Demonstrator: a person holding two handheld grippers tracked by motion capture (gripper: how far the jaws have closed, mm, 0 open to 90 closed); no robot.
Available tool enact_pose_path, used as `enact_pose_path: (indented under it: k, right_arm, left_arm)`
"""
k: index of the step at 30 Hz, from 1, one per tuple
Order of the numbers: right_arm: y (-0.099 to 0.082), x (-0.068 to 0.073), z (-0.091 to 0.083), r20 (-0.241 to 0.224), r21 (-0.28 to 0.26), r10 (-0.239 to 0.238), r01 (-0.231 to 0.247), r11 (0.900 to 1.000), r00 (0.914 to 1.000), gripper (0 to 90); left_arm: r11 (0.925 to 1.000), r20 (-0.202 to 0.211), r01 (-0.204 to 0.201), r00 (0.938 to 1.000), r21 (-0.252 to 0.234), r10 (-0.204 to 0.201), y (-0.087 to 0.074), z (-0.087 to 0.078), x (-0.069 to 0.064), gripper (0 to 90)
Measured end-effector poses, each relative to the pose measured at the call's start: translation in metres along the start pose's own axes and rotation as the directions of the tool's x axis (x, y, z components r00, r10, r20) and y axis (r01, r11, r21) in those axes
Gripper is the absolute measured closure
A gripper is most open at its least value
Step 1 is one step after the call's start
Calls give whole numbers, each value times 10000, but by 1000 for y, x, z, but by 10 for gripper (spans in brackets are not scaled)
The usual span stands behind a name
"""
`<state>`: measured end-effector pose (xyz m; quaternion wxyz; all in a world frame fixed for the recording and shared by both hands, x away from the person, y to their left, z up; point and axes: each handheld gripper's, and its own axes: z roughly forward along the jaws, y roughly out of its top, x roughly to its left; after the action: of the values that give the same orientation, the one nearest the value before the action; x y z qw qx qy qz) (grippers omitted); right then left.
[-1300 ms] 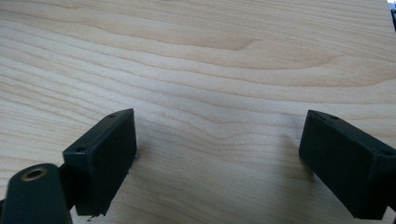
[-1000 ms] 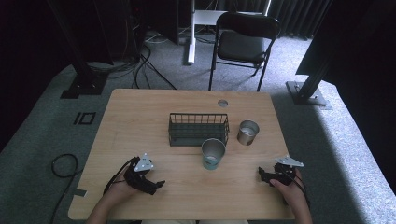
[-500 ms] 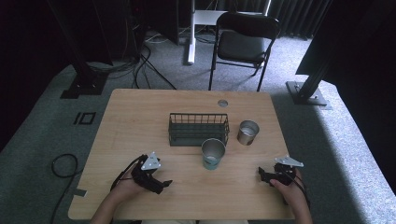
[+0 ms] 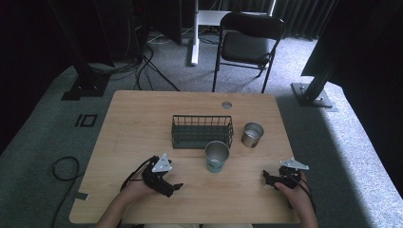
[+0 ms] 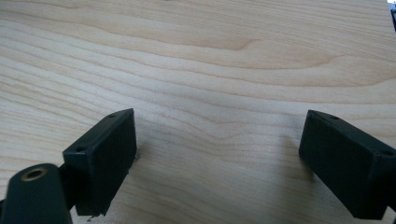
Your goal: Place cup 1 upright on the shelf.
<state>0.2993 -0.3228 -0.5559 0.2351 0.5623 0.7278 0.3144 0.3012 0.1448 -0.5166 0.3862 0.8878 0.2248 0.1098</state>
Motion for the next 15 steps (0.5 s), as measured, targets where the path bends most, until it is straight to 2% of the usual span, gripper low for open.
enact_pose_path:
  k: [10, 15]
  right_arm:
    - [0, 0, 0, -1, -2, 1, -1, 10000, 10000, 107]
    - [0, 0, 0, 0, -1, 2, -2, 10000, 10000, 107]
  left_arm:
    - [9996, 188, -294, 9994, -53, 295, 15, 11, -4, 21]
    - [9987, 328, -348, 9988, -370, 361, 25, 15, -5, 21]
